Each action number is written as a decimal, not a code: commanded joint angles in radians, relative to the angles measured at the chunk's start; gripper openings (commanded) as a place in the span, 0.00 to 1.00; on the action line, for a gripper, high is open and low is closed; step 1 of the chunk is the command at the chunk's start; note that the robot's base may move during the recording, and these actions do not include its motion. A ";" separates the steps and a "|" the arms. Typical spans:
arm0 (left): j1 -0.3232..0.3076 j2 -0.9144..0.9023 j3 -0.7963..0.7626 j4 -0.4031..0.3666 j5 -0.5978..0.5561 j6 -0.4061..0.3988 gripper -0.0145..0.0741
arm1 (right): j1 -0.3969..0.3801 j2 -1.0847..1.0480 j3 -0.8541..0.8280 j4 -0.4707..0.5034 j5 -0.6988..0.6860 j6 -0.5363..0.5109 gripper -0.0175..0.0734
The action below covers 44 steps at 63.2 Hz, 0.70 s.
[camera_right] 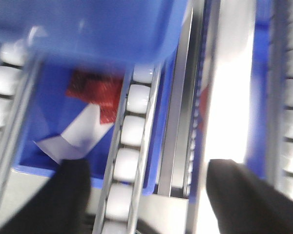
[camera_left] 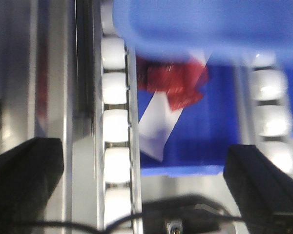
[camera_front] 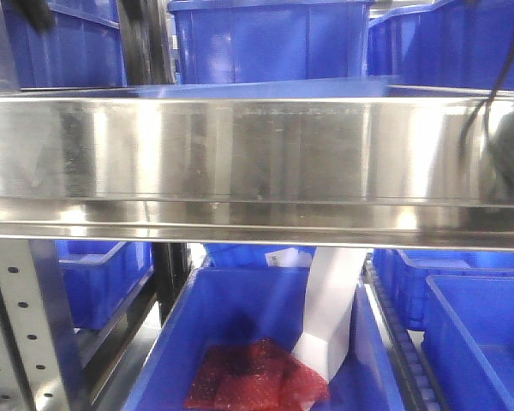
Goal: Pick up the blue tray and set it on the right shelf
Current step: 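Open both grippers to release the tray on the shelf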
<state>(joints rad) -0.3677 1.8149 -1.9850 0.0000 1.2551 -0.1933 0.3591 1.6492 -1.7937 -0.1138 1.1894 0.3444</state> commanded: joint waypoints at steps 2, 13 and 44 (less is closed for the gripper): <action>-0.025 -0.135 -0.022 0.006 0.031 0.047 0.72 | 0.003 -0.140 0.025 -0.024 -0.062 -0.038 0.58; -0.075 -0.277 0.106 0.011 -0.018 0.092 0.42 | 0.003 -0.331 0.222 -0.024 -0.143 -0.063 0.25; -0.127 -0.934 1.003 0.000 -0.612 0.100 0.11 | 0.003 -0.962 0.981 -0.024 -0.532 -0.121 0.25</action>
<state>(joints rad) -0.4877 0.9938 -1.0906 0.0069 0.8232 -0.0989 0.3607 0.7818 -0.8852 -0.1156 0.7969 0.2585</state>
